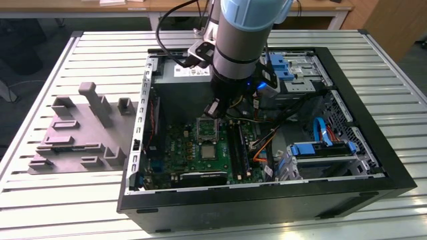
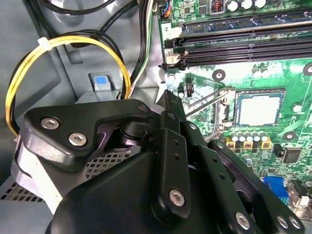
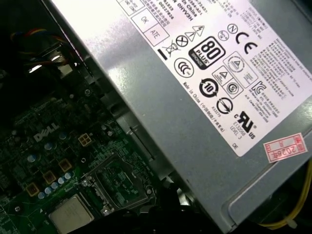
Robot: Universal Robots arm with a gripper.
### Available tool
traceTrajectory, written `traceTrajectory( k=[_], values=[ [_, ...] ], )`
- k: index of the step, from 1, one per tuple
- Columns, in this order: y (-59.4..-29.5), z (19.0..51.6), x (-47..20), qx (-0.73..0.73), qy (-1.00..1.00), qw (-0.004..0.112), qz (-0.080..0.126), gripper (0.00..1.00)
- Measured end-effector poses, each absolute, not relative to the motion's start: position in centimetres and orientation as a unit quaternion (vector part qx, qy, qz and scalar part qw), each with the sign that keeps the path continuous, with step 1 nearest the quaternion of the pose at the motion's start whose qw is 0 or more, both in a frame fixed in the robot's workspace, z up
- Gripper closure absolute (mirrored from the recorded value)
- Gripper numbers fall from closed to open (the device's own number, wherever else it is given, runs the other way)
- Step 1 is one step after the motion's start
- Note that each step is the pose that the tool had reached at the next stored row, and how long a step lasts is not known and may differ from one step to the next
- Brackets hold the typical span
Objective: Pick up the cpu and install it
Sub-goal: 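Close the cpu cover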
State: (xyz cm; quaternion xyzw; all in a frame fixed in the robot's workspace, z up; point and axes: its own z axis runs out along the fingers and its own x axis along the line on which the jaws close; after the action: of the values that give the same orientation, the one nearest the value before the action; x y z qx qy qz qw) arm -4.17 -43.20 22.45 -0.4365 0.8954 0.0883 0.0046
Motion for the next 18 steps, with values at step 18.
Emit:
traceTrajectory(
  k=[18],
  values=[
    [-43.19, 23.26, -4.18, -0.46, 0.884, -0.002, 0.079, 0.89]
  ],
)
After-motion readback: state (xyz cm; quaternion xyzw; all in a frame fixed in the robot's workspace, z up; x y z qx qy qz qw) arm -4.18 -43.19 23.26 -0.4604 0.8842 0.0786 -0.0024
